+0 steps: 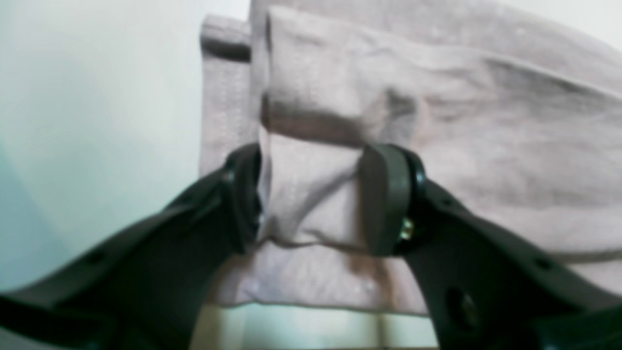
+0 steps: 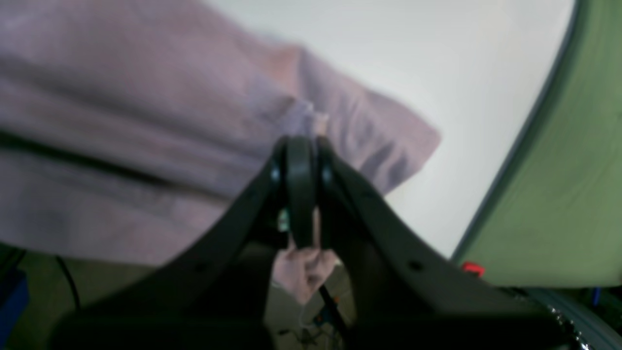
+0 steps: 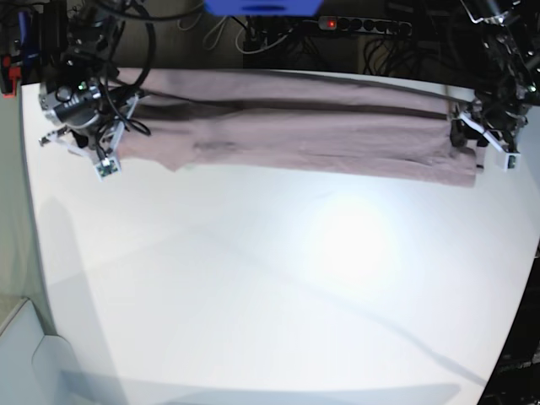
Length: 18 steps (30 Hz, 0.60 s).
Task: Layout the t-shirt on the table in an organized manner, then fold the t-shirt properly
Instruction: 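Regrasp the folded strip's end with the right gripper and straighten it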
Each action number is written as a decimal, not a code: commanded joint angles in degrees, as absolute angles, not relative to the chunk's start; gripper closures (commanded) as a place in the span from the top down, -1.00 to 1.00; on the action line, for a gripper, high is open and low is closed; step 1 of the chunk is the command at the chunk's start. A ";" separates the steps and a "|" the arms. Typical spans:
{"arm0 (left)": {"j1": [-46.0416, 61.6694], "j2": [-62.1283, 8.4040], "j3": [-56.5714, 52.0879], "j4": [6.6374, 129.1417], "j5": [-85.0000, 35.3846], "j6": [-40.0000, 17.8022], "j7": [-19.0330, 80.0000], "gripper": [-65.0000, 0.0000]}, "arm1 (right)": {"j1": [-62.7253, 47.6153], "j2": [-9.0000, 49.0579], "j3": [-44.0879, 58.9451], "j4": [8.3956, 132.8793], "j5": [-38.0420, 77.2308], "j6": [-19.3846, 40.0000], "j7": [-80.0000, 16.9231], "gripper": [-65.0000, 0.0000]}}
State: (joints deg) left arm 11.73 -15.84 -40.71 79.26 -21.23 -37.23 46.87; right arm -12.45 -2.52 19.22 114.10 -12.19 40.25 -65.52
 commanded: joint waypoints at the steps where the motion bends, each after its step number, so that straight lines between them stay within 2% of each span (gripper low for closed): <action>1: 11.74 -16.31 -40.66 79.60 -20.70 -37.05 48.13 -0.02 | -12.53 -2.15 19.38 115.12 -12.44 40.00 -64.92 -1.00; 16: 11.56 -16.31 -41.10 80.22 -20.79 -37.05 48.48 -0.01 | -15.34 -2.42 19.38 105.89 -12.18 40.00 -55.34 -1.00; 18: 11.21 -16.31 -41.10 80.31 -20.79 -37.05 48.57 0.05 | -15.25 -2.42 19.38 104.57 -12.18 40.00 -54.64 -1.00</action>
State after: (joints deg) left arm 11.53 -15.73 -40.82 79.66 -21.30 -37.30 47.53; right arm -15.38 -2.50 19.49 104.66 -12.45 40.18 -54.52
